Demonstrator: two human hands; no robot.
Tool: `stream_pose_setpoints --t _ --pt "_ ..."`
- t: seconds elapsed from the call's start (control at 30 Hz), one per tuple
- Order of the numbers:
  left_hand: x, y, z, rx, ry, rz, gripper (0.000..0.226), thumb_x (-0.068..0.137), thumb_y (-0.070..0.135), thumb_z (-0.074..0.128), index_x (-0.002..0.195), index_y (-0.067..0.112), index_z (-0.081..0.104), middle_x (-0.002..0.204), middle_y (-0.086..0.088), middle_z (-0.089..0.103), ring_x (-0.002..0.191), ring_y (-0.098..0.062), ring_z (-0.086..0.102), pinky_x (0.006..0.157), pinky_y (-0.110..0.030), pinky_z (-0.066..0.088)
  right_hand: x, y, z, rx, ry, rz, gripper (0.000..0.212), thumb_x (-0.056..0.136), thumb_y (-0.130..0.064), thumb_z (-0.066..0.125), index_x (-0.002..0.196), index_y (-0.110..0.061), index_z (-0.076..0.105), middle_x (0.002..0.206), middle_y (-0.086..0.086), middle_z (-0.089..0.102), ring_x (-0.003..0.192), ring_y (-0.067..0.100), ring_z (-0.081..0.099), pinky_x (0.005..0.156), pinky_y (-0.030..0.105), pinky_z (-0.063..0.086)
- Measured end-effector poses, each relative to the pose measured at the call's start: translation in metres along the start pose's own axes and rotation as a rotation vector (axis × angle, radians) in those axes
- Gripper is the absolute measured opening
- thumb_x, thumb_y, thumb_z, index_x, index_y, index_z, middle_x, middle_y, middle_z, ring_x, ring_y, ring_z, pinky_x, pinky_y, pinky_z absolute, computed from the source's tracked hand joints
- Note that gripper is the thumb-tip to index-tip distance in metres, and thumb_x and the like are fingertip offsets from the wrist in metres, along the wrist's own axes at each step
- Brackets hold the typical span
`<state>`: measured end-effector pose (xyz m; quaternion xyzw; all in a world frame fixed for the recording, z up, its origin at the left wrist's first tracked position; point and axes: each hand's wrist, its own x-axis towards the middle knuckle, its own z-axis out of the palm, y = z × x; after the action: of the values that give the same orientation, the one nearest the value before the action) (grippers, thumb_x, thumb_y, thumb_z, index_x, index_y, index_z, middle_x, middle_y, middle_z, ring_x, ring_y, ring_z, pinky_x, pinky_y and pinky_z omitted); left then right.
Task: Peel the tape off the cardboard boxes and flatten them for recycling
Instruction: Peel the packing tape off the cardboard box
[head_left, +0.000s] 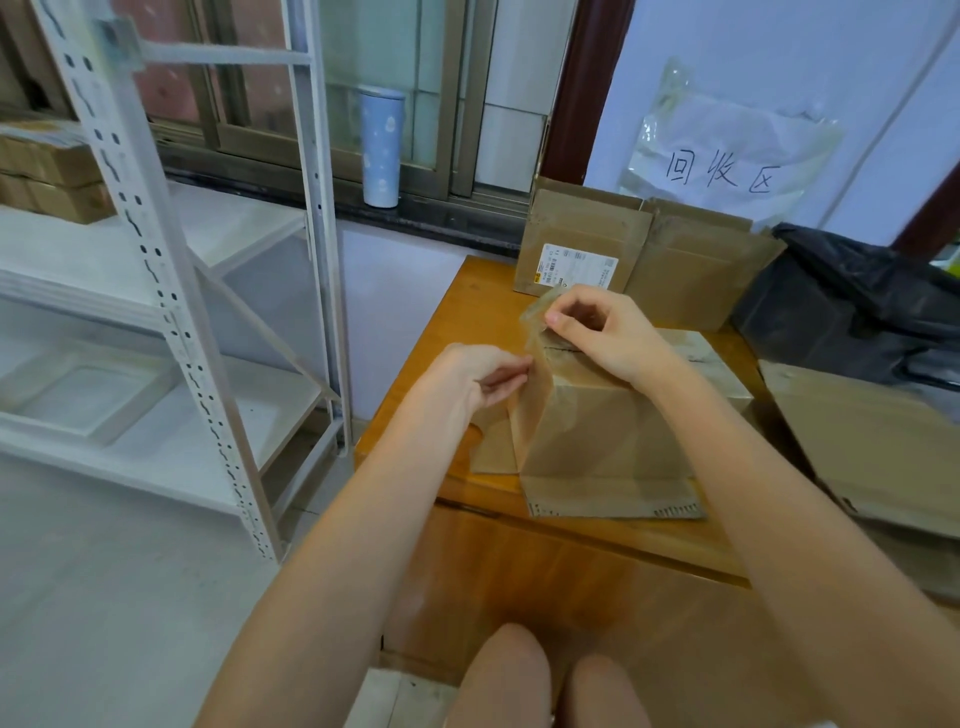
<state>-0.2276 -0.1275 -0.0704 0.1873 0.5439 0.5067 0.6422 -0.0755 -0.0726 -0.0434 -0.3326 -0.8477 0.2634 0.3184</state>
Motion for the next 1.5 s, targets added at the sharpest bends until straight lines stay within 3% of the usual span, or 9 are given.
stream_pose_setpoints --t 0.1,0.33,0.5,0.63,0.77,0.97,1.13,1.27,1.5 --pt "0.000 0.000 0.003 0.002 0.023 -0.002 0.012 0.084 -0.003 0.067 0.075 0.001 0.060 0.075 -0.010 0.064 0.068 -0.013 0.062 0.058 -0.022 0.056 -0.001 0.001 0.001 0.019 -0.015 -0.016 0.009 0.083 -0.013 0.072 0.088 -0.012 0.064 0.083 -0.008 0.064 0.078 0.000 0.059 0.078 0.011 0.046" --pt "0.002 -0.002 0.007 -0.002 0.057 -0.015 0.012 0.085 -0.002 0.067 0.076 0.002 0.059 0.074 -0.010 0.062 0.064 -0.013 0.060 0.054 -0.022 0.055 0.000 0.004 -0.001 0.035 -0.029 -0.022 0.020 0.076 -0.009 0.078 0.089 -0.008 0.063 0.084 -0.009 0.061 0.078 -0.004 0.057 0.080 0.011 0.045" --pt "0.000 -0.004 0.009 -0.004 0.070 0.017 0.013 0.087 -0.001 0.065 0.076 0.001 0.059 0.065 -0.009 0.062 0.049 -0.010 0.060 0.052 -0.022 0.055 0.001 0.007 0.000 0.014 -0.024 -0.040 0.021 0.076 -0.012 0.078 0.091 -0.004 0.064 0.090 0.002 0.064 0.090 0.019 0.061 0.086 0.027 0.049" --pt "0.002 -0.014 0.009 0.068 0.135 0.099 0.010 0.087 0.003 0.067 0.081 -0.001 0.060 0.077 -0.012 0.062 0.064 -0.015 0.059 0.059 -0.024 0.056 0.002 0.008 -0.001 0.025 -0.027 -0.024 0.019 0.078 -0.011 0.077 0.091 -0.006 0.065 0.090 0.002 0.065 0.091 0.023 0.061 0.088 0.032 0.050" --pt "-0.001 -0.027 0.011 0.259 0.193 0.227 0.020 0.090 0.014 0.065 0.103 -0.001 0.065 0.097 -0.015 0.069 0.079 -0.020 0.065 0.072 -0.029 0.057 0.002 0.008 -0.001 0.046 -0.025 -0.006 0.015 0.079 -0.011 0.076 0.088 -0.011 0.064 0.085 -0.003 0.064 0.086 0.015 0.061 0.086 0.029 0.050" --pt "-0.005 -0.021 0.017 0.293 0.225 0.307 0.019 0.089 0.011 0.066 0.102 -0.003 0.067 0.099 -0.017 0.069 0.081 -0.022 0.065 0.068 -0.028 0.056 0.003 0.009 0.000 0.042 -0.035 -0.003 0.016 0.079 -0.011 0.076 0.090 -0.008 0.066 0.088 -0.001 0.064 0.089 0.018 0.061 0.085 0.026 0.049" --pt "-0.003 -0.019 0.013 0.200 0.213 0.246 0.012 0.087 0.007 0.068 0.094 -0.002 0.065 0.081 -0.012 0.067 0.066 -0.014 0.063 0.053 -0.022 0.055 0.003 0.009 -0.001 0.053 -0.040 -0.005 0.014 0.079 -0.011 0.076 0.089 -0.009 0.066 0.090 0.004 0.066 0.089 0.017 0.062 0.087 0.029 0.050" --pt "0.001 -0.015 0.009 0.180 0.184 0.131 0.009 0.085 0.008 0.070 0.090 0.001 0.065 0.079 -0.010 0.067 0.065 -0.013 0.063 0.048 -0.023 0.055 0.004 0.010 -0.001 0.059 -0.043 -0.013 0.013 0.079 -0.012 0.076 0.085 -0.015 0.065 0.091 0.006 0.066 0.090 0.019 0.062 0.088 0.030 0.051" --pt "0.003 -0.008 0.005 0.127 0.030 -0.078 0.016 0.093 0.008 0.059 0.077 0.007 0.057 0.069 -0.003 0.054 0.061 -0.009 0.050 0.042 -0.019 0.051 0.003 0.008 -0.001 0.084 -0.052 -0.018 0.015 0.079 -0.010 0.076 0.081 -0.019 0.063 0.086 -0.003 0.064 0.085 0.009 0.061 0.084 0.020 0.049"
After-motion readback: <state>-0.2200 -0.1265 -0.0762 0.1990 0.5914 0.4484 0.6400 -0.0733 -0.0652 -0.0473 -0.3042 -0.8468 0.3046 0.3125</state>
